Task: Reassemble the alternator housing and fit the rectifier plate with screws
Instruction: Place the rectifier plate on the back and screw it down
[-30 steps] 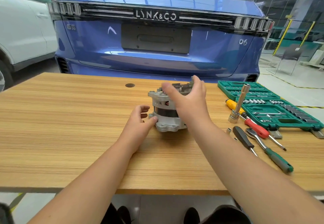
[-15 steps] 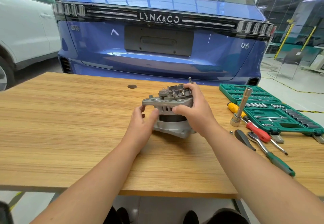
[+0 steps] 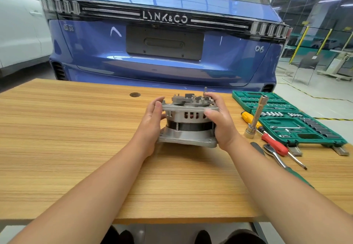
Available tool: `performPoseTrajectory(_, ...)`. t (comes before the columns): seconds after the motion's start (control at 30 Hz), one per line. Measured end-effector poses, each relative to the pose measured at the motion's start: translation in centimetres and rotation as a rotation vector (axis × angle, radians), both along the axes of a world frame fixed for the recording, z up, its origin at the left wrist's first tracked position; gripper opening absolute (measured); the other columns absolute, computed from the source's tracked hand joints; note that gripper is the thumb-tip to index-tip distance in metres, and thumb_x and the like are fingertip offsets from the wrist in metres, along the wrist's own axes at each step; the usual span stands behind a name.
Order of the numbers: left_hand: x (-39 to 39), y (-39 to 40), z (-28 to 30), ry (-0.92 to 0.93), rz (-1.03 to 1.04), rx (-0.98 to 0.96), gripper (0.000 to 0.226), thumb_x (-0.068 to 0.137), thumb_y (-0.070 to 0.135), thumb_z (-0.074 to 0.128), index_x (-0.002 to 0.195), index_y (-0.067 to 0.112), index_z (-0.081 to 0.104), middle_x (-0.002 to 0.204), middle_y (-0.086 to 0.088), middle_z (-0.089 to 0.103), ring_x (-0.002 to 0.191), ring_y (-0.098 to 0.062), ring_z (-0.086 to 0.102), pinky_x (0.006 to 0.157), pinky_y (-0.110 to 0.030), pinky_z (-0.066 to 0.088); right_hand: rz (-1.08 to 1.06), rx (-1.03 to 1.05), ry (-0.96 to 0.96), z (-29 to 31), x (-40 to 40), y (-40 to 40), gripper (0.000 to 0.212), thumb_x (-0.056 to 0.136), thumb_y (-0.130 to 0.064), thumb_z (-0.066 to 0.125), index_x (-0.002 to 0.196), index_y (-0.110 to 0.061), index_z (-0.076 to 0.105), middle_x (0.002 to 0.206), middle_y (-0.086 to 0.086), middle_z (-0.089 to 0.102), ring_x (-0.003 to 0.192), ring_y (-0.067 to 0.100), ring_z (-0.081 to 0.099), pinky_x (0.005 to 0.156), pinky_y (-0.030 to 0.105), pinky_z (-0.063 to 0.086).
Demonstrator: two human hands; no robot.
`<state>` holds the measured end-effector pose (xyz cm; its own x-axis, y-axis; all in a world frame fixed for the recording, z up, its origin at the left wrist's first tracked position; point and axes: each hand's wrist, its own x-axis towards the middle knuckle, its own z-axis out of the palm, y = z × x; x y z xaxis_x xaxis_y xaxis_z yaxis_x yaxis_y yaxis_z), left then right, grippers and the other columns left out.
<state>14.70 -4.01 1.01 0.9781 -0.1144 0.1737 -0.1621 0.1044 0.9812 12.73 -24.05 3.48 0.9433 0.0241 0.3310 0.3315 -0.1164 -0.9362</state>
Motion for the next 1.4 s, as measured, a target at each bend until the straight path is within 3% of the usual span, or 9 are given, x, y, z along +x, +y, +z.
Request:
performPoseTrajectory(0.17,-0.3,-0.4,0.4,0.08,-0.059,-0.108,0.038,0.083,0.078,0.043,0.118,0.069,0.054,0.142,0.024,0.046,0.142,-0.016,0.039,0.109,-0.059,0.043,-0.092,-0.065,0.009,-0.3,0.0,0.0,0.075,0.063,-0.066,0.077,0.13,-0.051,0.047,0.117,-0.026,0.056,0.103,0.007,0.065,0.072,0.022,0.058)
performPoseTrajectory(0.27,-0.8,-0.3,0.8,0.12,-0.057,-0.169,0.035,0.082,0.071,0.052,0.114,0.062,0.061,0.126,0.031,0.06,0.138,-0.015,0.045,0.091,-0.044,0.058,-0.085,-0.036,-0.015,-0.4,-0.3,0.1,0.075,0.067,-0.06,0.077,0.133,-0.042,0.047,0.099,-0.041,0.059,0.095,-0.007,0.065,0.067,0.016,0.056)
performPoseTrajectory(0.47,-2.6,0.5,1.0,0.106,0.005,-0.157,0.023,0.102,0.052,0.049,0.121,0.044,0.06,0.095,0.032,0.071,0.091,0.004,0.07,0.059,-0.021,0.056,-0.044,0.02,-0.001,-0.7,-1.8,1.1,0.068,0.066,-0.059,0.073,0.127,-0.042,0.05,0.12,-0.005,0.058,0.095,0.011,0.068,0.067,0.024,0.056)
performPoseTrajectory(0.67,-4.6,2.1,1.6,0.231,0.055,-0.2,0.021,0.097,0.065,0.052,0.11,0.055,0.064,0.105,0.026,0.071,0.109,-0.014,0.064,0.058,-0.034,0.059,0.015,0.038,0.147,0.9,-2.1,2.5,0.053,0.061,-0.062,0.077,0.109,-0.051,0.057,0.111,0.007,0.069,0.086,0.022,0.075,0.065,0.036,0.06)
performPoseTrajectory(0.83,-3.8,3.1,3.1,0.455,0.098,-0.227,0.026,0.094,0.073,0.047,0.108,0.056,0.062,0.114,0.017,0.066,0.103,-0.028,0.068,0.068,-0.063,0.057,0.019,0.018,0.324,3.6,-0.7,4.0,0.047,0.077,-0.056,0.079,0.112,-0.034,0.058,0.109,0.007,0.072,0.079,0.021,0.076,0.063,0.039,0.061)
performPoseTrajectory(1.07,-0.9,3.2,5.1,0.529,0.138,-0.096,0.042,0.098,0.069,0.044,0.118,0.036,0.062,0.102,0.002,0.071,0.05,-0.025,0.071,0.044,-0.043,0.054,-0.008,0.033,0.514,5.3,1.5,4.8,0.044,0.08,-0.058,0.077,0.109,-0.029,0.061,0.097,0.007,0.077,0.075,0.028,0.077,0.061,0.046,0.061)
performPoseTrajectory(1.17,0.5,3.0,5.4,0.431,0.146,-0.046,0.032,0.104,0.056,0.045,0.117,0.031,0.06,0.105,0.001,0.069,0.068,-0.027,0.076,0.053,-0.041,0.058,-0.017,0.053,0.632,5.9,2.7,4.9,0.048,0.081,-0.06,0.075,0.112,-0.028,0.057,0.088,0.009,0.079,0.076,0.035,0.077,0.074,0.059,0.059)
performPoseTrajectory(1.3,2.4,2.9,5.3,0.091,0.183,0.348,0.024,0.103,0.055,0.045,0.12,0.041,0.055,0.12,0.006,0.064,0.104,-0.019,0.064,0.087,-0.044,0.057,-0.105,-0.044,0.835,6.5,4.2,4.7,0.068,0.074,-0.074,0.07,0.112,-0.02,0.053,0.09,0.017,0.077,0.085,0.04,0.075,0.09,0.061,0.053)
performPoseTrajectory(1.4,2.7,2.7,5.7,-0.007,0.105,0.492,0.022,0.1,0.058,0.048,0.112,0.044,0.06,0.109,0.013,0.069,0.099,-0.013,0.066,0.08,-0.039,0.055,-0.182,-0.091,0.855,6.3,5.1,4.4,0.078,0.073,-0.079,0.066,0.115,-0.015,0.053,0.097,0.02,0.075,0.093,0.042,0.071,0.092,0.061,0.052)
